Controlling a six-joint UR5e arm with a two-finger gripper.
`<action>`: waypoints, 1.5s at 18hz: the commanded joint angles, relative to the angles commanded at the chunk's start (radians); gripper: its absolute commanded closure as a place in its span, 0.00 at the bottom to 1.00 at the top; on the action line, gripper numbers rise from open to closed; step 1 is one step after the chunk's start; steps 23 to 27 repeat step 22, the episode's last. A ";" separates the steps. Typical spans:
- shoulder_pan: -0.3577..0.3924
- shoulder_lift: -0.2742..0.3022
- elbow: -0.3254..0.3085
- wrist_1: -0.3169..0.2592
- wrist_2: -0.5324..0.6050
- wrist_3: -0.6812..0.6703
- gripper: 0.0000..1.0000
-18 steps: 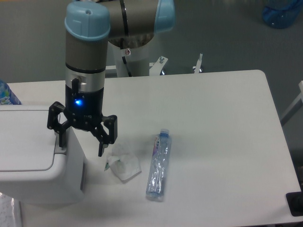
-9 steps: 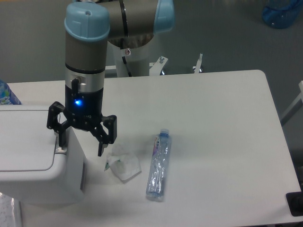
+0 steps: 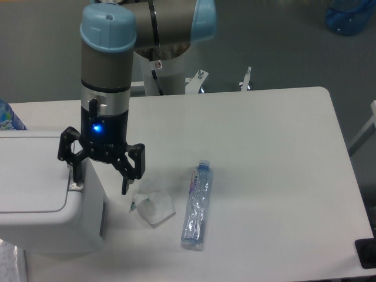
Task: Open the trash can
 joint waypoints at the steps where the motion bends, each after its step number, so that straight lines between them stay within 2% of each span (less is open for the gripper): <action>1: 0.000 -0.002 0.000 0.000 0.000 0.000 0.00; 7: 0.000 -0.003 0.015 -0.002 -0.002 -0.003 0.00; 12: 0.021 -0.002 0.081 -0.003 0.008 0.009 0.00; 15: 0.054 0.002 0.087 -0.009 0.105 0.024 0.00; 19: 0.074 -0.002 0.084 -0.017 0.216 0.127 0.00; 22: 0.110 -0.002 0.081 -0.044 0.233 0.182 0.00; 27: 0.110 -0.002 0.081 -0.044 0.233 0.182 0.00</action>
